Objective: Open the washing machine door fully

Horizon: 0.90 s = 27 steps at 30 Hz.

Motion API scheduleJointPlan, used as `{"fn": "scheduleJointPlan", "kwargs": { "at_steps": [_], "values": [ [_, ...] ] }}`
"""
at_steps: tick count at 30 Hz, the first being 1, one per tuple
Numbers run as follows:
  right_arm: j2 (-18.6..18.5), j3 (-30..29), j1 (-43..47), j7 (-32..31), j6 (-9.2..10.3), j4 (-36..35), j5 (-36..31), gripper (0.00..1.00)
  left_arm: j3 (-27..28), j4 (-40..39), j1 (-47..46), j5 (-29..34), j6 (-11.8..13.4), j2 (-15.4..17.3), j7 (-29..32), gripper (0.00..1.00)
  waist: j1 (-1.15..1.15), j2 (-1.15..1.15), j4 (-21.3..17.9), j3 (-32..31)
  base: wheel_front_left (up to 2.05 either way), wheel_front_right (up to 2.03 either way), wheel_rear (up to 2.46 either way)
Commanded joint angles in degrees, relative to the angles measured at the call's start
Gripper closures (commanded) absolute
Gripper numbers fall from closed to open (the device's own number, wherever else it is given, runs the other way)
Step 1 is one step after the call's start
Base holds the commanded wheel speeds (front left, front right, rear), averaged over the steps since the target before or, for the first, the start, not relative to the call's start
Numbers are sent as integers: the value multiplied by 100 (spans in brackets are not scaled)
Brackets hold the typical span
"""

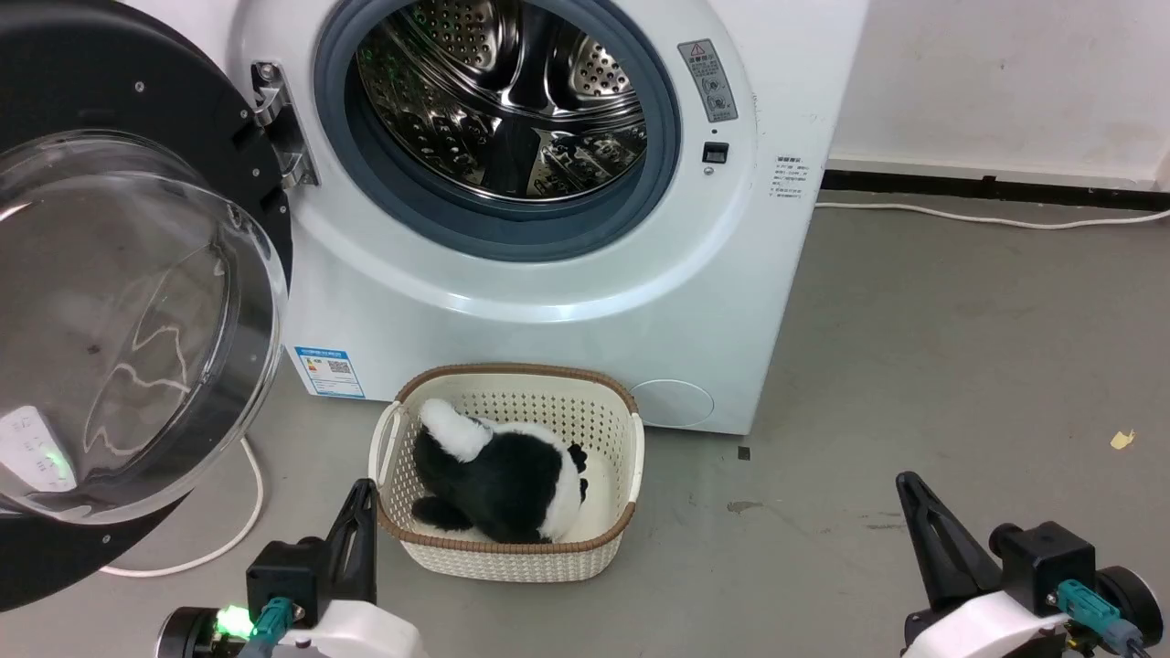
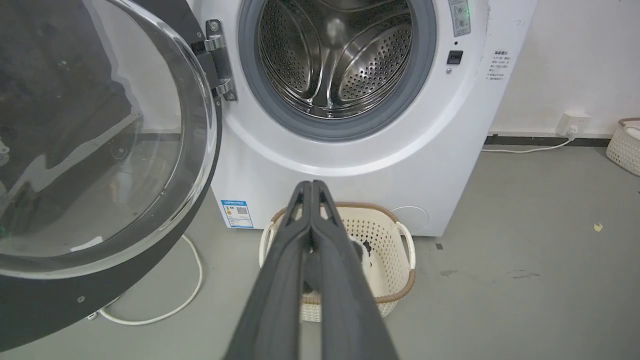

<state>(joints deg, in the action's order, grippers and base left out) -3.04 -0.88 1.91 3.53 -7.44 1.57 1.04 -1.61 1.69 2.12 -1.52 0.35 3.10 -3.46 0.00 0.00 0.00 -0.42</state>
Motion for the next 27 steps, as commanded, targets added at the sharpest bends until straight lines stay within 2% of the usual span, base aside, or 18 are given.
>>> {"fn": "scheduleJointPlan", "kwargs": {
  "at_steps": [1,27],
  "values": [
    [13,17,-65,-38,-4,-34,-22,100,18,-40,-90,49,-12,6,31,100,0,0,0,2,0,0,0],
    [16,86,-187,-344,-4,-153,-101,100,157,-165,-209,149,-34,-22,336,100,0,0,0,40,0,0,0]
  ]
}}
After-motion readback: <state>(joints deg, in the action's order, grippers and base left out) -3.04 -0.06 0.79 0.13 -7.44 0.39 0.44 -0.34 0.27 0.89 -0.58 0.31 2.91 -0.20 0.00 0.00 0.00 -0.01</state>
